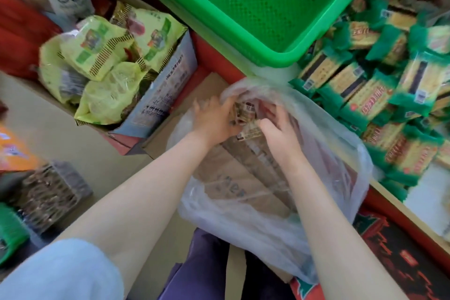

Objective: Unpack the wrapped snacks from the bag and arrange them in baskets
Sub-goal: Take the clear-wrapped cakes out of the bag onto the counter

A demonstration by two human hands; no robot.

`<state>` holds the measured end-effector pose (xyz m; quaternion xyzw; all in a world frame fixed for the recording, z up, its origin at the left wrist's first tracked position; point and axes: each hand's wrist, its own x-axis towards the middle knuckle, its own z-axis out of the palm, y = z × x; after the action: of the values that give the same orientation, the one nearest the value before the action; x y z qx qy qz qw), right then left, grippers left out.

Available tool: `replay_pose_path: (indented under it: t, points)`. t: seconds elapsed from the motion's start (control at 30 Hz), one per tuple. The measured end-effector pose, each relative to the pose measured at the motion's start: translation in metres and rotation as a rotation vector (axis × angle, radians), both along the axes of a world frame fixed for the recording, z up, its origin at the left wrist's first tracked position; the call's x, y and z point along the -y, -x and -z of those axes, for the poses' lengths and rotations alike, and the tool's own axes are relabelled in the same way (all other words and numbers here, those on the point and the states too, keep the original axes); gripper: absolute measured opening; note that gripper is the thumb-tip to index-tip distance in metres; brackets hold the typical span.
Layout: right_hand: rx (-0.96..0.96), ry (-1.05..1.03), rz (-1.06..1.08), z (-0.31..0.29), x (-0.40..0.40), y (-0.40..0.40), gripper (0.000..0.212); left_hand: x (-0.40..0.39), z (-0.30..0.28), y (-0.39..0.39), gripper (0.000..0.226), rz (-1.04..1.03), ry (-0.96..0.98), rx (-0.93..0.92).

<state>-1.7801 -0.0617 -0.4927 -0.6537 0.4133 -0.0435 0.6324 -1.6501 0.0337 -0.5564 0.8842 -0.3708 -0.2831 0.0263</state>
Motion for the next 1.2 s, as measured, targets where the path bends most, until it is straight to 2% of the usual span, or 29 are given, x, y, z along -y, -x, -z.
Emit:
replay_pose_path:
  t: [0.2, 0.37, 0.5, 0.57, 0.63, 0.73, 0.87, 0.93, 1.0, 1.03, 1.1, 1.17, 1.2]
  points:
    - [0.04, -0.003, -0.012, 0.01, 0.0, 0.004, 0.051, -0.006, 0.0, -0.005, 0.106, -0.068, 0.151, -0.203]
    - [0.064, 0.02, 0.109, 0.012, -0.009, 0.014, 0.048, -0.012, -0.007, 0.006, 0.098, -0.254, 0.28, -0.431]
    - [-0.053, 0.075, 0.235, 0.011, -0.032, 0.036, 0.028, -0.02, -0.018, 0.014, 0.107, -0.395, 0.324, -0.593]
    - [-0.11, 0.006, 0.202, 0.011, -0.041, 0.044, 0.019, -0.023, -0.024, 0.017, 0.111, -0.455, 0.329, -0.647]
    - [-0.112, -0.105, 0.1, 0.009, -0.049, 0.049, 0.028, -0.025, -0.029, 0.021, 0.11, -0.505, 0.355, -0.688]
    - [-0.115, -0.15, 0.04, 0.008, -0.057, 0.052, 0.039, -0.026, -0.046, 0.029, 0.09, -0.482, 0.357, -0.612]
    - [-0.107, -0.184, 0.181, 0.005, -0.058, 0.057, 0.026, -0.037, -0.067, 0.039, 0.079, -0.436, 0.334, -0.54]
    - [-0.093, -0.235, 0.195, -0.004, -0.054, 0.067, 0.027, -0.047, -0.08, 0.049, 0.066, -0.447, 0.322, -0.355]
    - [-0.033, -0.282, 0.181, -0.02, -0.048, 0.083, 0.027, -0.053, -0.097, 0.066, 0.048, -0.471, 0.439, -0.188]
    - [0.004, -0.302, 0.166, -0.03, -0.045, 0.092, 0.023, -0.053, -0.106, 0.077, 0.04, -0.465, 0.497, -0.181]
    - [0.067, -0.338, 0.142, -0.049, -0.038, 0.115, 0.022, -0.045, -0.126, 0.102, 0.031, -0.467, 0.54, -0.375]
    - [0.104, -0.356, 0.163, -0.068, -0.03, 0.142, 0.021, -0.027, -0.146, 0.133, 0.031, -0.513, 0.527, -0.637]
    - [0.107, -0.329, 0.189, -0.076, -0.025, 0.158, 0.019, -0.016, -0.153, 0.149, 0.031, -0.535, 0.529, -0.712]
